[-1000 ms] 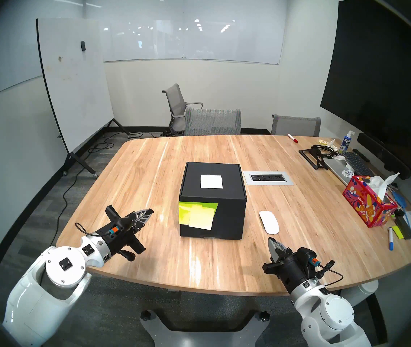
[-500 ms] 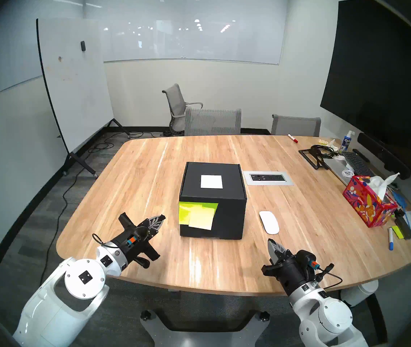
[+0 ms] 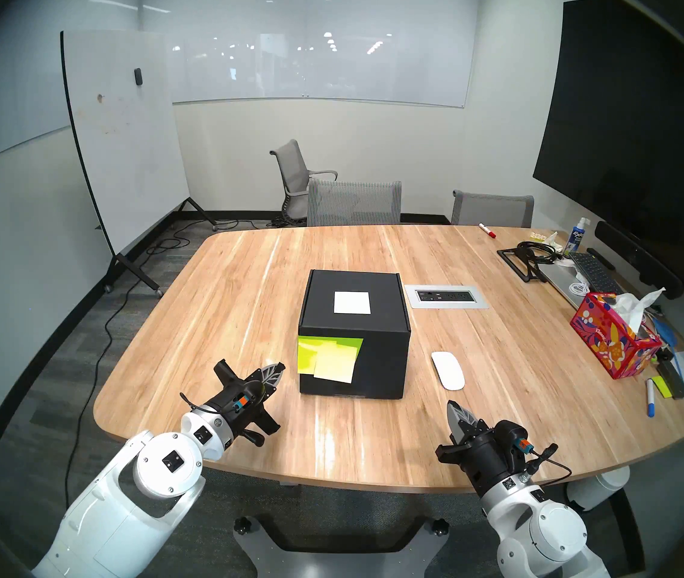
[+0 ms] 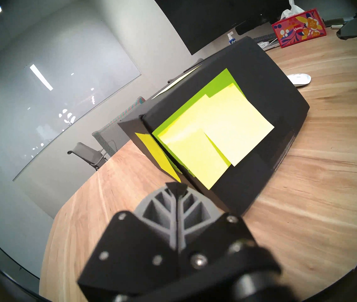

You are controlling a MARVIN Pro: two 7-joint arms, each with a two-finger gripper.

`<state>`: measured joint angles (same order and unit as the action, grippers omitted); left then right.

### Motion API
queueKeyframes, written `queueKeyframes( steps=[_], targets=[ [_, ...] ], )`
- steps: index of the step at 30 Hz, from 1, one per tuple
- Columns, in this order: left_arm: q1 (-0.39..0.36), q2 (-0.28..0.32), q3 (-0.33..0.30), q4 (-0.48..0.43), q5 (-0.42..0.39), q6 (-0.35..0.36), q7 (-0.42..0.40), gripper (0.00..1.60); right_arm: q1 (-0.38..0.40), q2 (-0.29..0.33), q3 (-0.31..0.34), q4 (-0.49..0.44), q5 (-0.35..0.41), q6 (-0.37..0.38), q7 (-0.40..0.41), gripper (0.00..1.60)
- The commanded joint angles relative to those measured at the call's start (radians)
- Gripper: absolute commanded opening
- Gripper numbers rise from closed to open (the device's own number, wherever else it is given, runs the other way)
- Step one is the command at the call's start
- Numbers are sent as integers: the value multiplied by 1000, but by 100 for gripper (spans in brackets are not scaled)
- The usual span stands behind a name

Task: Open the box and place the mouse inside

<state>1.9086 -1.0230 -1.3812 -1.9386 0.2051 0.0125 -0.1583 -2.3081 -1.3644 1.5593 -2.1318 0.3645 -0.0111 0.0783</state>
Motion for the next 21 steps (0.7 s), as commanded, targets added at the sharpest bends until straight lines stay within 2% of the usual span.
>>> queueKeyframes(
  steps=[1, 21],
  targets=[
    [-65, -31, 19, 2, 18, -10, 21, 0, -14, -8, -1, -40, -3, -17, -6, 0],
    [-129, -67, 58, 76, 64, -6, 59, 0, -50, -22, -9, -62, -22, -45, -29, 0]
  ],
)
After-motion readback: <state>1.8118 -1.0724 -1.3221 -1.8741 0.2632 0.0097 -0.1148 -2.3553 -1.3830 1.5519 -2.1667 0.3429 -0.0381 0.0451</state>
